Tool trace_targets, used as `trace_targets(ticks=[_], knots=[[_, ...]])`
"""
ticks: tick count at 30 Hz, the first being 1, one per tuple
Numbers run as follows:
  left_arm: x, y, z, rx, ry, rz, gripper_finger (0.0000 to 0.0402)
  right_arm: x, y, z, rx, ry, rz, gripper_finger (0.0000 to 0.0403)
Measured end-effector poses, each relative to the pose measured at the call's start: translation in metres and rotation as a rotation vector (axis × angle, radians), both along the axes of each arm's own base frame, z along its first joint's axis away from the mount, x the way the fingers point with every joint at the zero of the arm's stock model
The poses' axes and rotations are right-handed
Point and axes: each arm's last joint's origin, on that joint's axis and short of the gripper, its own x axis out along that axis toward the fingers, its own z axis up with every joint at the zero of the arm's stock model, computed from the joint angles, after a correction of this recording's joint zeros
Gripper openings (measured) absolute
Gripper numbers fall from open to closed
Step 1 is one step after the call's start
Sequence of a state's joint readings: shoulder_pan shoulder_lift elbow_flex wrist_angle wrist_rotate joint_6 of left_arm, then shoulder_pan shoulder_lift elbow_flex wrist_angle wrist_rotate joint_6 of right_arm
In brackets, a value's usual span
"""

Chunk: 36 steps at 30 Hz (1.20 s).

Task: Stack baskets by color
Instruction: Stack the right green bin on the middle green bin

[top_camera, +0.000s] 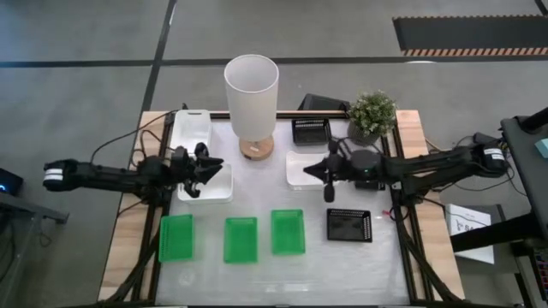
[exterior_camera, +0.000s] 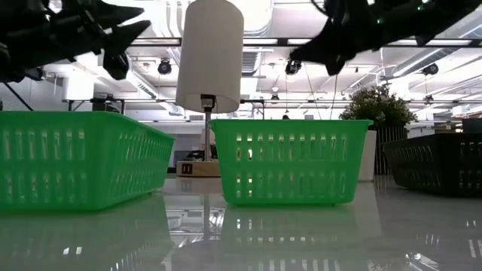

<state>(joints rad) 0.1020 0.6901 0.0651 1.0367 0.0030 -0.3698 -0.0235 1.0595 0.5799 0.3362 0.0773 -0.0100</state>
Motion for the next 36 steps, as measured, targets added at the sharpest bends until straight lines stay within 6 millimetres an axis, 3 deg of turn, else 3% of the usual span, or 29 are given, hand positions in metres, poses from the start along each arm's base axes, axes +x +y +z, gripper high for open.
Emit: trace_targets(ticks=[14, 20, 24, 28, 36], knots=[[0.007, 0.001, -0.004, -0.021, 0.020, 0.003, 0.0089, 0.017, 0.035, -0.011, -0.009, 0.473, 0.068, 0.0009], [0.007, 0.001, -0.005, -0.020, 0.021, 0.002, 0.0089, 0.015, 0.053, -0.002, -0.001, 0.592, 0.172, 0.0009], [0.005, 0.001, -0.002, 0.005, -0.003, 0.012, 0.0089, 0.021, 0.064, 0.008, 0.043, 0.582, 0.180, 0.0012], [0.002, 0.000, 0.005, 0.020, -0.072, 0.015, 0.0089, 0.038, 0.074, 0.013, 0.052, 0.609, 0.198, 0.0041], [-0.006, 0.000, 0.016, 0.080, -0.205, 0.043, 0.0089, 0.086, 0.094, 0.015, 0.015, 0.777, 0.190, 0.0146]])
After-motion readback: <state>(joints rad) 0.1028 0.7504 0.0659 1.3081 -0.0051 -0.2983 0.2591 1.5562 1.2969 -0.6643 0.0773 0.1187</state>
